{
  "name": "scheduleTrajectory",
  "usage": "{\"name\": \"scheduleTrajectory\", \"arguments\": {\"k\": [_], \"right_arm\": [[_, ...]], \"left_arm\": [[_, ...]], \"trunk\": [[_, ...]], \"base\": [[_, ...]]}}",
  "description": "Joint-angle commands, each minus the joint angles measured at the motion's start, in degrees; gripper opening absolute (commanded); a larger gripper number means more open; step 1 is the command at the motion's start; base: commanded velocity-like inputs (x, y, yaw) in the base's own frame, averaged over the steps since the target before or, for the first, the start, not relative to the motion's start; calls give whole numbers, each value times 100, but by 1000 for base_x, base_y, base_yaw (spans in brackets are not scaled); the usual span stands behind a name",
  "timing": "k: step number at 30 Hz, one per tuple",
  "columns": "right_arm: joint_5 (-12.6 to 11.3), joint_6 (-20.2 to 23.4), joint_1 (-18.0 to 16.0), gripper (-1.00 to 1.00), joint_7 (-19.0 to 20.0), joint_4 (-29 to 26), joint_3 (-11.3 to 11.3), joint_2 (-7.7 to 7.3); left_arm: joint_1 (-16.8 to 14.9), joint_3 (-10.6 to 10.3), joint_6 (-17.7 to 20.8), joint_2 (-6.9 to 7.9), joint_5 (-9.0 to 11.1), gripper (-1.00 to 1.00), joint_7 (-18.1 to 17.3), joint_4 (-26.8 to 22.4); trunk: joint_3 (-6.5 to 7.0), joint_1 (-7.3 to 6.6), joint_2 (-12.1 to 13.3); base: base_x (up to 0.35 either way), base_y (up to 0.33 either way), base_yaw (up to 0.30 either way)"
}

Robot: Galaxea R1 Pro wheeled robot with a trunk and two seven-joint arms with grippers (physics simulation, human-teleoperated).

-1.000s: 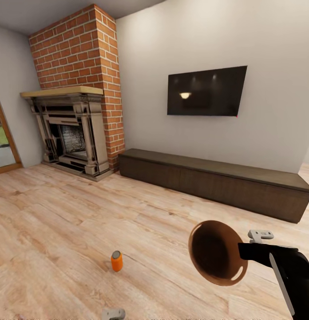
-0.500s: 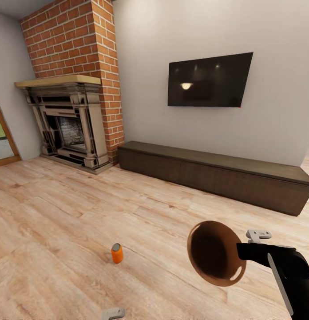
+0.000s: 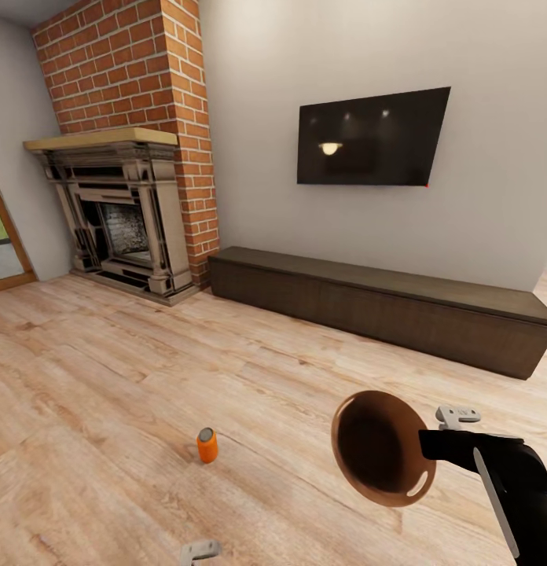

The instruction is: Put the three can of soda from the living room inside the tash can in the kitchen.

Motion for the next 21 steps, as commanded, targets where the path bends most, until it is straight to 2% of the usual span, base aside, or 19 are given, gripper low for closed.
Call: {"name": "scheduleTrajectory", "arguments": {"k": [1, 9, 19, 21], "right_arm": [[-99, 10, -3, -100, 38, -2, -1, 1], [-99, 10, -3, -100, 38, -2, -1, 4], [-99, 10, -1, -100, 38, -2, -1, 5], [-99, 10, 1, -100, 38, -2, -1, 5]], "left_arm": [[0, 0, -89, -2, -1, 100, 0, 0], [7, 0, -267, -6, -3, 100, -1, 6], [9, -5, -316, -6, -3, 100, -8, 133], [9, -12, -345, -6, -3, 100, -8, 164]], "trunk": [[1, -1, 0], [1, -1, 0], [-221, 25, -14], [-221, 25, -14]], "base": [[0, 0, 0], [0, 0, 0], [0, 0, 0], [0, 0, 0]]}}
